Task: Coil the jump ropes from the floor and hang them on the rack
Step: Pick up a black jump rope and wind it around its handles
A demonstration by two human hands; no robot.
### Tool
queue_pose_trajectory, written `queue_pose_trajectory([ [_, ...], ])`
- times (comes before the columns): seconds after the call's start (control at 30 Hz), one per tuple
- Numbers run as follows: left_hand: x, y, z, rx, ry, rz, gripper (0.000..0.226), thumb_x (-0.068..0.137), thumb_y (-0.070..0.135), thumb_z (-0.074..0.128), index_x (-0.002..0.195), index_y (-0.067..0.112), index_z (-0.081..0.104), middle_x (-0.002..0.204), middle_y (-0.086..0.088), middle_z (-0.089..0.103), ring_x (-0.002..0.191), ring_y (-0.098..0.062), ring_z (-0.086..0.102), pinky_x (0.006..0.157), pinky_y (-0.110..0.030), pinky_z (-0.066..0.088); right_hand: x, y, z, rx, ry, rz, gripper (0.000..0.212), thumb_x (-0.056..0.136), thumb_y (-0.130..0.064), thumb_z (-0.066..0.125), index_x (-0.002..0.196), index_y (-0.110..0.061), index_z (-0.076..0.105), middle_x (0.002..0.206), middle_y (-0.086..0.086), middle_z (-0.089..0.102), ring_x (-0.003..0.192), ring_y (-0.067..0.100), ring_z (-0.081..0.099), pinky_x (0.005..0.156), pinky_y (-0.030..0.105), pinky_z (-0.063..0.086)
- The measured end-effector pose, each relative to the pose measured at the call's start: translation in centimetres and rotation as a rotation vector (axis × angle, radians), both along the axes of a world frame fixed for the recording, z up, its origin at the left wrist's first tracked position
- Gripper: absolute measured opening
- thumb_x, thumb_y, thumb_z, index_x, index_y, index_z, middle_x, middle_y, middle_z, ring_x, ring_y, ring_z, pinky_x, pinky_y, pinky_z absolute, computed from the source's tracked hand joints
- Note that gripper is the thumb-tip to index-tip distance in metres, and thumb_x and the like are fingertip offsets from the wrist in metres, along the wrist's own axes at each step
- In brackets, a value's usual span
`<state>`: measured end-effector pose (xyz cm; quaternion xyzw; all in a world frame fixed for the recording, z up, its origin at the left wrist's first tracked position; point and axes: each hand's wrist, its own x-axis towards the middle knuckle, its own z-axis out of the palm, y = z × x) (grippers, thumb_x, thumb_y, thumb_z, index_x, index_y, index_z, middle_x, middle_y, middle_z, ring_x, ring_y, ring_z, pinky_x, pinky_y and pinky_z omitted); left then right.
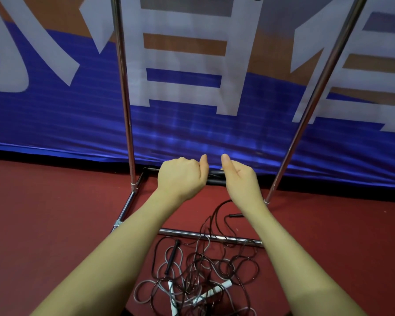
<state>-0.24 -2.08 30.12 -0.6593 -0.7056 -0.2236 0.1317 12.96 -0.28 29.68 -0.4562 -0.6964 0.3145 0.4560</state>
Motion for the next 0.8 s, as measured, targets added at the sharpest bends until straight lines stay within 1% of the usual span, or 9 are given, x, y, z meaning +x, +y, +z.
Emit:
queue_pose_trajectory([
  [0.07, -0.5, 0.2, -0.1, -0.016, 0.001, 0.031, 0.058, 0.102, 0.036, 0.023, 0.069, 0.008, 0.062, 0.078, -0.014, 0.066, 0.082, -0.036, 0.062, 0.061, -0.032, 0.028, 0.0, 0.3, -0.4, -0.070, 0.022, 0.060, 0.038, 0.100, -0.030, 0.044, 0.078, 0.000, 0.054, 0.061, -0.001, 0.040, 0.060, 0.012, 0.037, 0.060, 0.032, 0.042],
  [0.13, -1.2, 0.2, -0.3, -0.036, -0.022, 0.063, 0.058, 0.102, 0.036, 0.023, 0.070, 0.007, 0.062, 0.077, -0.014, 0.065, 0.082, -0.037, 0.062, 0.062, -0.032, 0.029, 0.0, 0.5, -0.7, -0.131, 0.052, 0.135, 0.023, 0.096, -0.028, 0.048, 0.095, -0.008, 0.061, 0.063, -0.012, 0.048, 0.060, 0.005, 0.041, 0.064, 0.024, 0.041],
  [0.3, -2.4, 0.0, -0.8, -0.036, -0.025, 0.074, 0.054, 0.102, 0.036, 0.024, 0.066, 0.009, 0.055, 0.081, -0.015, 0.066, 0.083, -0.037, 0.062, 0.063, -0.033, 0.032, 0.2, 0.3, -1.0, -0.170, -0.014, 0.294, 0.022, 0.097, -0.011, 0.048, 0.117, -0.010, 0.059, 0.073, -0.019, 0.052, 0.066, -0.011, 0.048, 0.072, 0.010, 0.037],
  [0.43, -3.6, -0.2, -0.4, -0.059, 0.044, 0.047, 0.057, 0.102, 0.038, 0.024, 0.070, 0.008, 0.061, 0.078, -0.014, 0.064, 0.082, -0.036, 0.062, 0.063, -0.032, 0.032, 0.8, 0.5, -1.0, -0.240, -0.118, 0.422, 0.040, 0.097, -0.015, 0.051, 0.136, -0.018, 0.046, 0.133, -0.004, 0.053, 0.123, 0.001, 0.045, 0.108, 0.016, 0.029],
  [0.5, -4.1, -0.5, -0.3, -0.067, 0.069, 0.043, 0.058, 0.102, 0.039, 0.024, 0.070, 0.009, 0.061, 0.071, -0.011, 0.057, 0.081, -0.036, 0.061, 0.062, -0.031, 0.031, 0.7, 0.5, -1.5, -0.258, -0.152, 0.431, 0.047, 0.095, -0.016, 0.055, 0.140, -0.019, 0.042, 0.142, -0.004, 0.045, 0.133, 0.006, 0.038, 0.114, 0.025, 0.024],
  [0.57, -4.1, -0.6, -0.2, -0.083, 0.085, 0.048, 0.058, 0.102, 0.040, 0.024, 0.068, 0.010, 0.060, 0.072, -0.011, 0.057, 0.082, -0.036, 0.062, 0.062, -0.031, 0.031, 0.3, 0.4, -1.8, -0.220, -0.139, 0.378, 0.049, 0.091, -0.013, 0.061, 0.137, -0.018, 0.046, 0.129, -0.003, 0.053, 0.123, 0.006, 0.046, 0.110, 0.021, 0.030],
  [0.63, -4.2, -0.7, -0.2, -0.097, 0.106, 0.061, 0.057, 0.102, 0.040, 0.024, 0.067, 0.011, 0.058, 0.080, -0.013, 0.064, 0.084, -0.036, 0.062, 0.062, -0.031, 0.031, -0.1, 0.3, -1.8, -0.179, -0.081, 0.273, 0.043, 0.084, -0.009, 0.069, 0.124, -0.017, 0.054, 0.101, -0.007, 0.057, 0.099, 0.005, 0.054, 0.093, 0.011, 0.039],
  [0.7, -4.3, -0.7, -0.5, -0.104, 0.126, 0.070, 0.057, 0.102, 0.041, 0.023, 0.064, 0.012, 0.055, 0.083, -0.014, 0.067, 0.084, -0.036, 0.063, 0.062, -0.031, 0.031, -0.1, 0.5, -1.7, -0.132, -0.031, 0.191, 0.034, 0.079, -0.007, 0.074, 0.105, -0.021, 0.058, 0.082, -0.010, 0.055, 0.079, 0.008, 0.053, 0.078, 0.014, 0.041],
  [0.8, -4.5, -0.6, -0.6, -0.124, 0.129, 0.079, 0.061, 0.102, 0.041, 0.023, 0.070, 0.007, 0.063, 0.084, -0.014, 0.067, 0.083, -0.035, 0.063, 0.062, -0.031, 0.031, 0.2, 0.6, -1.5, -0.055, -0.099, 0.194, 0.026, 0.078, -0.007, 0.074, 0.089, -0.027, 0.061, 0.079, -0.009, 0.056, 0.075, 0.008, 0.053, 0.075, 0.009, 0.040],
])
